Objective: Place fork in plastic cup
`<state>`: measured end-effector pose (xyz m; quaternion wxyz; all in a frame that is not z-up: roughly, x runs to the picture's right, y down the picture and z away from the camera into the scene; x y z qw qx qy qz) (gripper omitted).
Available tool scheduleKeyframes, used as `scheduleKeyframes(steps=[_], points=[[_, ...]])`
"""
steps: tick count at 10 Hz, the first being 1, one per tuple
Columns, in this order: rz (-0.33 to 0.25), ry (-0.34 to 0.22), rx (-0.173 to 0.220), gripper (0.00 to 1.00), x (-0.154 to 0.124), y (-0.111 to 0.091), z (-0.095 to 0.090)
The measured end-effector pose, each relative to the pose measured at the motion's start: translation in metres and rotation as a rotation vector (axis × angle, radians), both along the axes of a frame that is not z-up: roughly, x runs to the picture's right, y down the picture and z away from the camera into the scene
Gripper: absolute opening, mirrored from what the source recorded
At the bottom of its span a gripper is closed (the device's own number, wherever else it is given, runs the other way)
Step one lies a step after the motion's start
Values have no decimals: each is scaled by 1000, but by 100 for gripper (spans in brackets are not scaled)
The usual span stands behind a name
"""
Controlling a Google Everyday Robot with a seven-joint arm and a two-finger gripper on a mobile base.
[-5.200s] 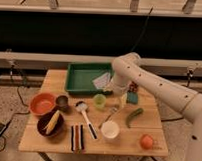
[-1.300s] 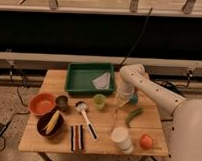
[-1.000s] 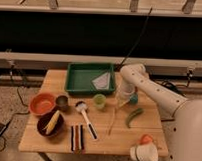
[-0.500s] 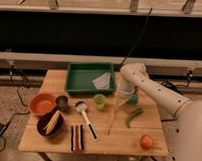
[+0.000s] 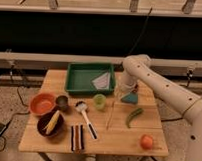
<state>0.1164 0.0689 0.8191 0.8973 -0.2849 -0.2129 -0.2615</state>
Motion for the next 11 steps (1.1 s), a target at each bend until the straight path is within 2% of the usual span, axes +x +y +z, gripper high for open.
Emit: scheduleKeyframes(steps=[6, 8, 11], points=[[-12, -85, 142, 0, -15, -56, -61], [-23, -100, 189, 0, -21, -73, -77], [-45, -100, 245, 0, -27, -98, -86]])
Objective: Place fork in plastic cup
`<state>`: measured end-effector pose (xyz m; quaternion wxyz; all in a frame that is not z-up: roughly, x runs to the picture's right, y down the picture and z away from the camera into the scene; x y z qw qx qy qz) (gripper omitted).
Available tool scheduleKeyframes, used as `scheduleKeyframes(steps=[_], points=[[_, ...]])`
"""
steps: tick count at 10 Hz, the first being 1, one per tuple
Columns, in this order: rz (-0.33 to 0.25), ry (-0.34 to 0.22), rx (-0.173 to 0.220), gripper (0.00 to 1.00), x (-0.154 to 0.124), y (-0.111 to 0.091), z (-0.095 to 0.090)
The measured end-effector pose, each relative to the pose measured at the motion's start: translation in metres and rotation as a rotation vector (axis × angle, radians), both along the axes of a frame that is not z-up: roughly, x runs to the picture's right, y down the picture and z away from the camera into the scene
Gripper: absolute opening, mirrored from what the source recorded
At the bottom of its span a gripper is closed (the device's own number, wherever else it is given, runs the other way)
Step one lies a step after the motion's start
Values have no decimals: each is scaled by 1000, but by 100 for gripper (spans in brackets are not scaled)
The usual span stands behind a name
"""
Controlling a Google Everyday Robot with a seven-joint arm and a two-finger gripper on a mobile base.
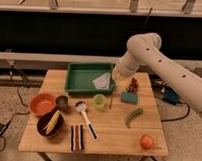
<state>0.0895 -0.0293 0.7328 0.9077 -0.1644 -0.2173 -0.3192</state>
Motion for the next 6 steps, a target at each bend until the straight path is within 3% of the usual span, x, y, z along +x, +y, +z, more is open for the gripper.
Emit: scheduleKeyframes(steps=[6], points=[[-44, -22, 57, 0, -31, -35, -1]])
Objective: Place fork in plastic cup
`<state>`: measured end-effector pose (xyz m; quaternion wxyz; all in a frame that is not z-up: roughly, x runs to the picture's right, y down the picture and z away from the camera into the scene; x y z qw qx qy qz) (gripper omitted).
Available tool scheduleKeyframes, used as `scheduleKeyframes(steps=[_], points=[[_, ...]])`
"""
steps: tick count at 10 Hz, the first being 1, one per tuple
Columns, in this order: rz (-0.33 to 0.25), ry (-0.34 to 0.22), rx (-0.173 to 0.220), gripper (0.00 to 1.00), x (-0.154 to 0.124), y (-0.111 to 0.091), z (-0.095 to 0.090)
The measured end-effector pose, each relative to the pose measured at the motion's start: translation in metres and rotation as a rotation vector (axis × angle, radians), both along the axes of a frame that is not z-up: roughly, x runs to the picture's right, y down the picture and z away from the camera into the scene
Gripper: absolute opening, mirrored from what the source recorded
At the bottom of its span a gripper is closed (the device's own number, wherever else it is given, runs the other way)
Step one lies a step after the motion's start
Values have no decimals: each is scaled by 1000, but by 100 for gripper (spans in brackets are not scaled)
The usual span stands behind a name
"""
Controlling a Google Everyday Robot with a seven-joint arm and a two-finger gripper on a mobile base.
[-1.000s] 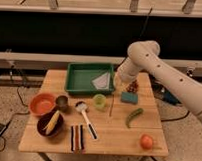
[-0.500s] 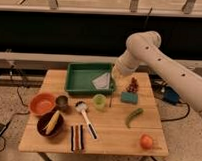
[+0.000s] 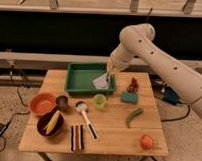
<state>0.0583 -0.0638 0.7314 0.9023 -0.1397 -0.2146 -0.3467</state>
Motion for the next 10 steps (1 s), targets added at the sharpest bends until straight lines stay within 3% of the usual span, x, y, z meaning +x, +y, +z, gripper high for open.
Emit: scheduleKeyframes(steps=[3, 7, 10], points=[[-26, -25, 13, 0, -23, -9, 1], [-61, -52, 7, 0, -46, -5, 8], [-69, -60, -24, 21, -46, 8, 22]])
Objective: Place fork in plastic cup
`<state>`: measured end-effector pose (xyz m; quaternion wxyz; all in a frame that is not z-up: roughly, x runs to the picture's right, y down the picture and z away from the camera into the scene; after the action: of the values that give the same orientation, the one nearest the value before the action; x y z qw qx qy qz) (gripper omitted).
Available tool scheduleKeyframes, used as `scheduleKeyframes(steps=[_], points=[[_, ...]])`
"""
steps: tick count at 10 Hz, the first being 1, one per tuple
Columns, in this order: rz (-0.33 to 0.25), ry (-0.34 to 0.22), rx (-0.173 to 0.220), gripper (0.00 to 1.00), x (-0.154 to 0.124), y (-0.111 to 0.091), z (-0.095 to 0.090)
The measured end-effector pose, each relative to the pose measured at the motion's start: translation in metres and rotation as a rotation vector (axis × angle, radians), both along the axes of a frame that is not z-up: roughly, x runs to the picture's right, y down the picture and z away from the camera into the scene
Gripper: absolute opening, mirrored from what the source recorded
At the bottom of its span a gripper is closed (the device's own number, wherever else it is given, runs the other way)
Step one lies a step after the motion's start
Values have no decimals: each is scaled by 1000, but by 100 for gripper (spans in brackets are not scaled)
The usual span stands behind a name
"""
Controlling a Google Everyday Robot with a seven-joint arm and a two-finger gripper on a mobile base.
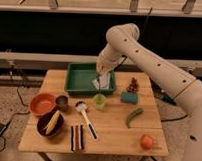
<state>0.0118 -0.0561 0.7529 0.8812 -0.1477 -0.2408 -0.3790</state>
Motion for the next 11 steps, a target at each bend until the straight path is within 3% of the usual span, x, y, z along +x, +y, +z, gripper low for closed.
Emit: scheduleKeyframes(steps=[5, 7, 11], points=[[5, -13, -67, 73, 2, 28, 20], [10, -25, -81, 79, 1, 34, 22], [16, -37, -85, 79, 0, 38, 22]])
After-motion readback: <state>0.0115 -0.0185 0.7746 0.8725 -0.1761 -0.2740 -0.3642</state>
